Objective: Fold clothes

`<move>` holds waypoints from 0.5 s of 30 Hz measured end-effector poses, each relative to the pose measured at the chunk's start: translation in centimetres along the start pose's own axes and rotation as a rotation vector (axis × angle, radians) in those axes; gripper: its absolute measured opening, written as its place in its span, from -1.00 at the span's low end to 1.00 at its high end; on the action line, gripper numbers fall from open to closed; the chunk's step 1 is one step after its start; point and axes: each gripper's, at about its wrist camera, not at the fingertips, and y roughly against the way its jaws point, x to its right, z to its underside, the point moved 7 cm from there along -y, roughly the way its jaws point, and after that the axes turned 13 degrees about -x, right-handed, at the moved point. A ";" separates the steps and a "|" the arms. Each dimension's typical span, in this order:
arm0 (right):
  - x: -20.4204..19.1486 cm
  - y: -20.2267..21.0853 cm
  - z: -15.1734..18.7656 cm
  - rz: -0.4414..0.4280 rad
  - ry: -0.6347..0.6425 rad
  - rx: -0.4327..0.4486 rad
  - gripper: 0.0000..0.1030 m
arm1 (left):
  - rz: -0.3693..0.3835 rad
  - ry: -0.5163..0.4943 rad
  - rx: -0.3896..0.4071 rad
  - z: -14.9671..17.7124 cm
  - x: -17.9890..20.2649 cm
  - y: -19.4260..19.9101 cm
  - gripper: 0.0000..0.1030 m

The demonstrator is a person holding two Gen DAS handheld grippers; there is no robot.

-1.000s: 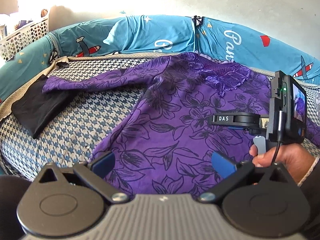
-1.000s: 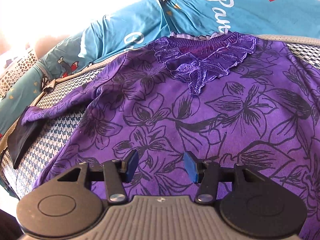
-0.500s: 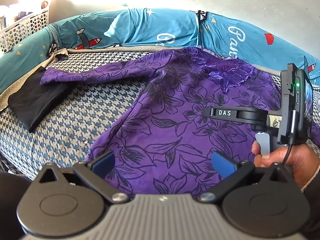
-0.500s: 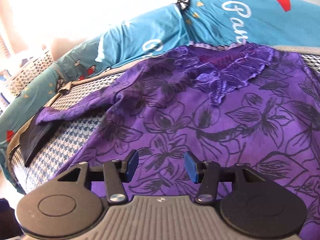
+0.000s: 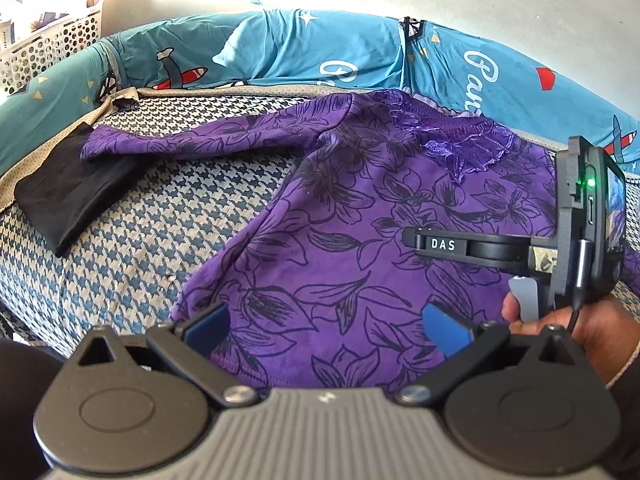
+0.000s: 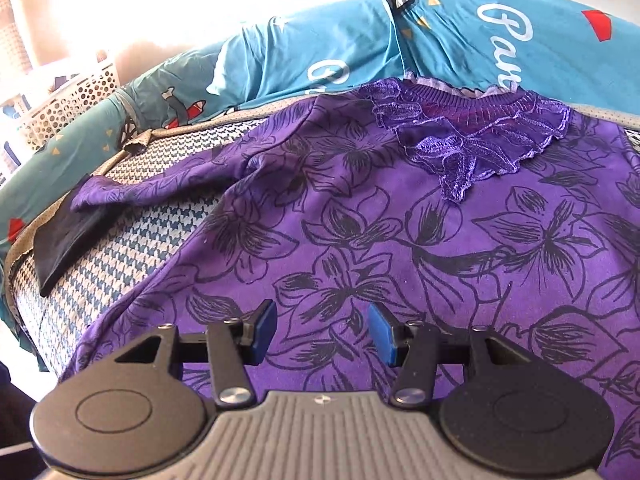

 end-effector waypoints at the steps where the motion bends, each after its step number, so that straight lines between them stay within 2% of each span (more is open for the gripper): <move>1: 0.0 -0.1 0.0 0.002 0.001 -0.003 -0.03 | 0.001 0.001 0.000 0.0 0.0 0.0 1.00; 15: -0.3 -0.6 0.1 0.008 0.014 -0.024 -0.03 | 0.009 -0.003 0.000 -0.2 0.2 -0.2 1.00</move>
